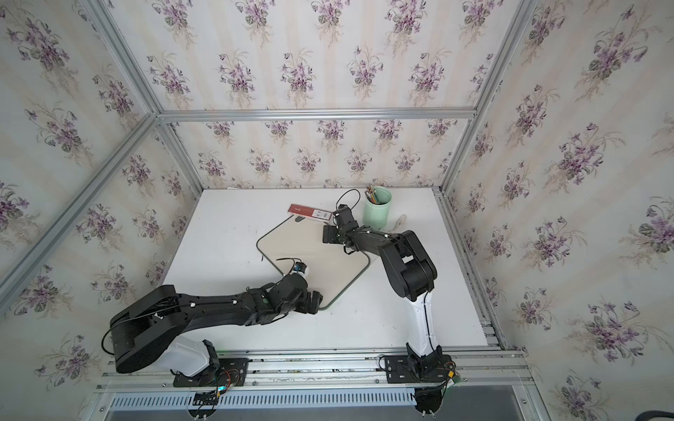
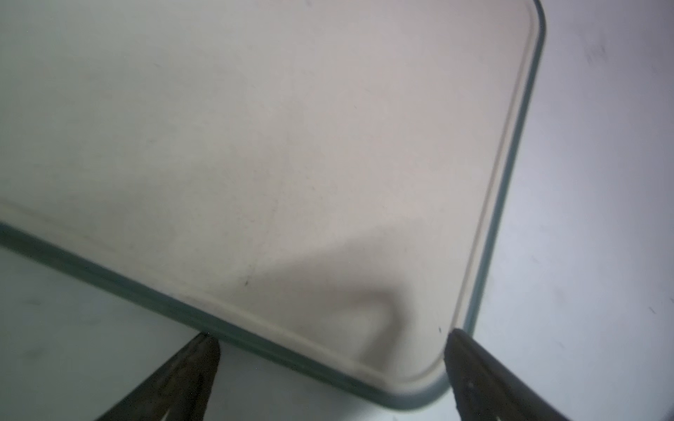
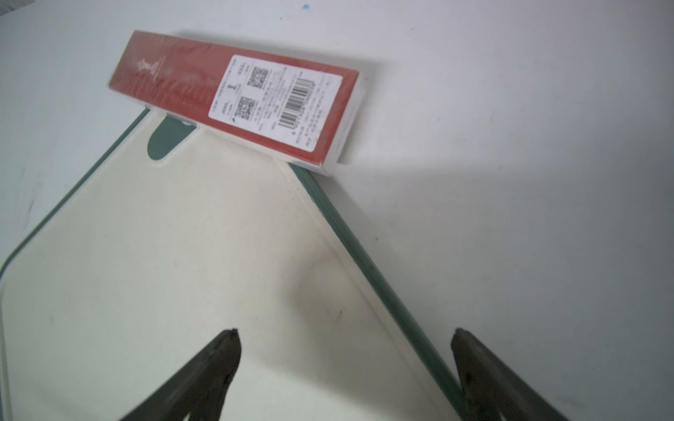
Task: Align the knife with the edge of the cutting board
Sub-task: Adjust the work surface at the center of the board.
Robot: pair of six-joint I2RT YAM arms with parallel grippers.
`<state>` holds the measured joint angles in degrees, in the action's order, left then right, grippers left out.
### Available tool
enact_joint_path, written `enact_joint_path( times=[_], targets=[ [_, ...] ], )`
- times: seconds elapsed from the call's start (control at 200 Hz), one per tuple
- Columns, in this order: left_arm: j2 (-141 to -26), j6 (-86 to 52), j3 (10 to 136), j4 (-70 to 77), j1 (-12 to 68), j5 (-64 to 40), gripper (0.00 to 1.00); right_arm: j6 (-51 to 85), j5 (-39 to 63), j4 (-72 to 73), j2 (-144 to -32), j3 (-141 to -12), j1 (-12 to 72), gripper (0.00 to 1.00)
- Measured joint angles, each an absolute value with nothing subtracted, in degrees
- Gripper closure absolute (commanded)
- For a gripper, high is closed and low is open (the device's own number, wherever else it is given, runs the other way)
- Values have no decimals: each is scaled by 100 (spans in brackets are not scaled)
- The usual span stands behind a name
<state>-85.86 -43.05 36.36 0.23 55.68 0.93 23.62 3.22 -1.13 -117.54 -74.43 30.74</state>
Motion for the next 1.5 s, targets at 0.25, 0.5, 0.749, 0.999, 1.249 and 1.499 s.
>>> enact_joint_path(
  times=[0.25, 0.5, 0.749, 0.999, 1.249, 1.499],
  targets=[
    [-7596, -3883, 4801, -2202, 4147, -279, 1, 2386, 773, -499, -10862, -6807, 3170, 1],
    [-8927, -3044, 6090, -2779, 1688, -637, 1, 2799, 548, -364, -9437, -5312, 3173, 0],
    [-10414, -2648, 6818, -2775, 784, -1094, 1, 3509, 545, -115, -7795, -3159, 3288, 0],
    [-10431, -2517, 6071, -1798, 770, -1619, 1, 3909, 777, 969, -7516, -2272, 3656, 0],
    [-9360, -2567, 4154, 34, 1059, -930, 1, 3754, 21, 908, -8842, -3479, 3688, 2],
    [-8064, -3002, 2528, 895, 1575, -268, 1, 3291, -552, 325, -9819, -4652, 3688, 2]
  ],
)
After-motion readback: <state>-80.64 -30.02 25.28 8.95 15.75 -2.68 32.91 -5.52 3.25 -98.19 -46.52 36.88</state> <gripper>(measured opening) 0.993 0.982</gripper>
